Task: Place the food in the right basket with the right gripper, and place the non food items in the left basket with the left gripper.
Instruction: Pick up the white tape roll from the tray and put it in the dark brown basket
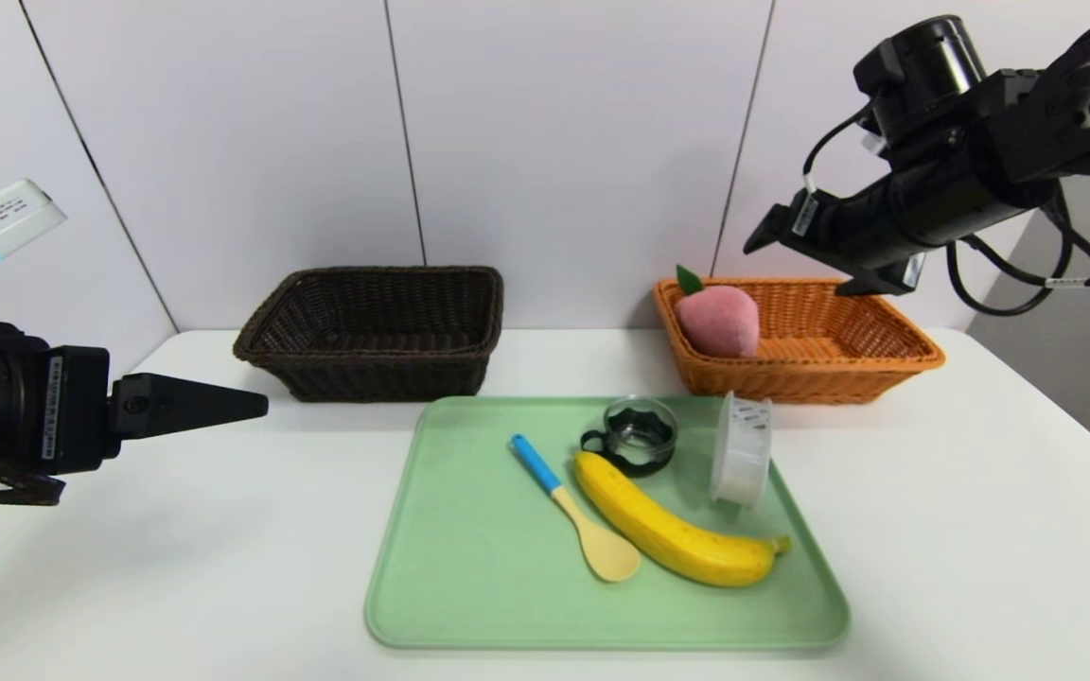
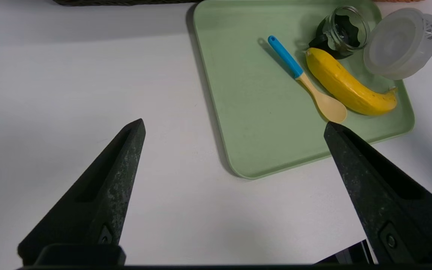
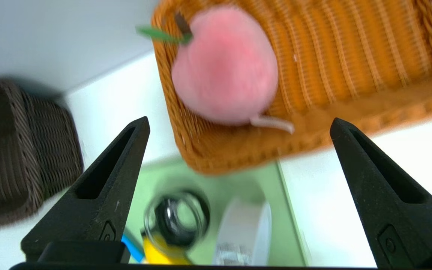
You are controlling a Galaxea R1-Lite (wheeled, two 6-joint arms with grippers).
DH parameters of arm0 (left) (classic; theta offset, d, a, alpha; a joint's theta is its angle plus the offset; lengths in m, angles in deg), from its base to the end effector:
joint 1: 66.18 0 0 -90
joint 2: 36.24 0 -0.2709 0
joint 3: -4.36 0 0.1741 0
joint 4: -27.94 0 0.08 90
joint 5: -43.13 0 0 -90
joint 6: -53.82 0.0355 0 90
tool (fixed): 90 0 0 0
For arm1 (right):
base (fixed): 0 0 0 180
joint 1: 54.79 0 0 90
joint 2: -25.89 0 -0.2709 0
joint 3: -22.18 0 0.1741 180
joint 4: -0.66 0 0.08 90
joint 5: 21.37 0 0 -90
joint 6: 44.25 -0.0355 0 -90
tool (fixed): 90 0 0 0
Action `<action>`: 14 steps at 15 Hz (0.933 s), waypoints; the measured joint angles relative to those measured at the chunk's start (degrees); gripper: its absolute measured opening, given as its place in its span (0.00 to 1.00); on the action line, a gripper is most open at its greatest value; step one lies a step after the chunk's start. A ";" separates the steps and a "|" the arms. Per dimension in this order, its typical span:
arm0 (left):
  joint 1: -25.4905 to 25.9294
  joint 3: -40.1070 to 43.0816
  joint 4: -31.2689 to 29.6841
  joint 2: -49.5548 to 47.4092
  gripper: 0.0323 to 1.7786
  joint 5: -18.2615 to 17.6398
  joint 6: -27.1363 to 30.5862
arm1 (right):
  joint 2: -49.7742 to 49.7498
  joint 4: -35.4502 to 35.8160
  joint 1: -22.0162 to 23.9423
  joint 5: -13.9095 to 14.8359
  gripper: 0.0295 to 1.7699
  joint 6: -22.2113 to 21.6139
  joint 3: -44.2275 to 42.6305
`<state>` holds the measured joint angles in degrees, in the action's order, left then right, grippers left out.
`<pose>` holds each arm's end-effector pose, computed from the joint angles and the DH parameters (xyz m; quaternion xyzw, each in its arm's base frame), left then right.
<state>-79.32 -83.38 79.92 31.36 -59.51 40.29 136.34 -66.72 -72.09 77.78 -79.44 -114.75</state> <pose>0.1517 -0.0434 0.2499 -0.1092 0.2977 -0.1807 0.9310 0.3239 0.0950 0.2561 0.2063 0.3443 -0.0393 0.9150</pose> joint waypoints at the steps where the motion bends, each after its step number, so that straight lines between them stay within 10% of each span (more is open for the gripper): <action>1: 0.00 0.05 -0.05 -0.09 0.95 -0.02 0.00 | -0.99 -3.45 -1.27 -0.02 0.94 -0.28 0.00; 14: -1.52 2.69 0.10 -2.95 0.95 0.05 -0.07 | 0.27 -26.11 -10.34 -0.52 0.96 -4.66 -0.26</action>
<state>-80.84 -80.68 80.02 28.41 -59.46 40.22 136.61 -92.83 -82.43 77.25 -84.10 -115.00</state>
